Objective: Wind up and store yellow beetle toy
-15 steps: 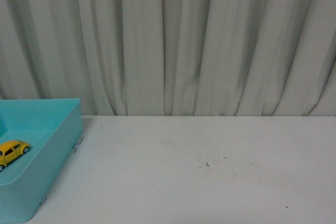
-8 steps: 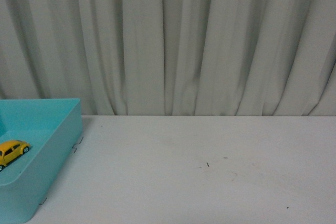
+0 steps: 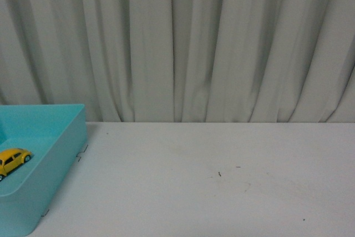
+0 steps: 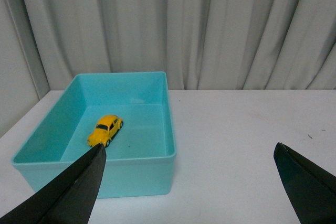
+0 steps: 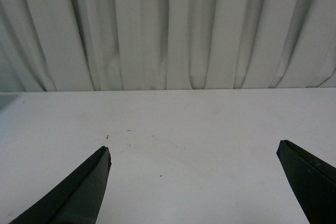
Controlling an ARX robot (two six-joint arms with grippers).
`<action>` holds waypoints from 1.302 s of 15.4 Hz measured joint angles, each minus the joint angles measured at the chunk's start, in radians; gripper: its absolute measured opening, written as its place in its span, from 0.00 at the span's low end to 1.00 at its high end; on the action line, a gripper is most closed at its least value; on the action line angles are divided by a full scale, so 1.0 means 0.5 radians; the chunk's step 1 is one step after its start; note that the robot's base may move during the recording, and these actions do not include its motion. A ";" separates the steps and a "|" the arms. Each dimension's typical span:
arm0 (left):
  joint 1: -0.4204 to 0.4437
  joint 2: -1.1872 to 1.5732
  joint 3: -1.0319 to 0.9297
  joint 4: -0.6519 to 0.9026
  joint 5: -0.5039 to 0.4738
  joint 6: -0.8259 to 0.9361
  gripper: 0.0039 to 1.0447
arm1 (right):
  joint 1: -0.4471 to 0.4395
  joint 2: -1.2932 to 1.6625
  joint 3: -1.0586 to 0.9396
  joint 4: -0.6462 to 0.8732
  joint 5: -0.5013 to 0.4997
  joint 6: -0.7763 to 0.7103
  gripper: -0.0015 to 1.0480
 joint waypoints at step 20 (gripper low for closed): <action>0.000 0.000 0.000 -0.002 0.003 0.001 0.94 | 0.000 0.000 0.000 0.000 0.002 0.001 0.94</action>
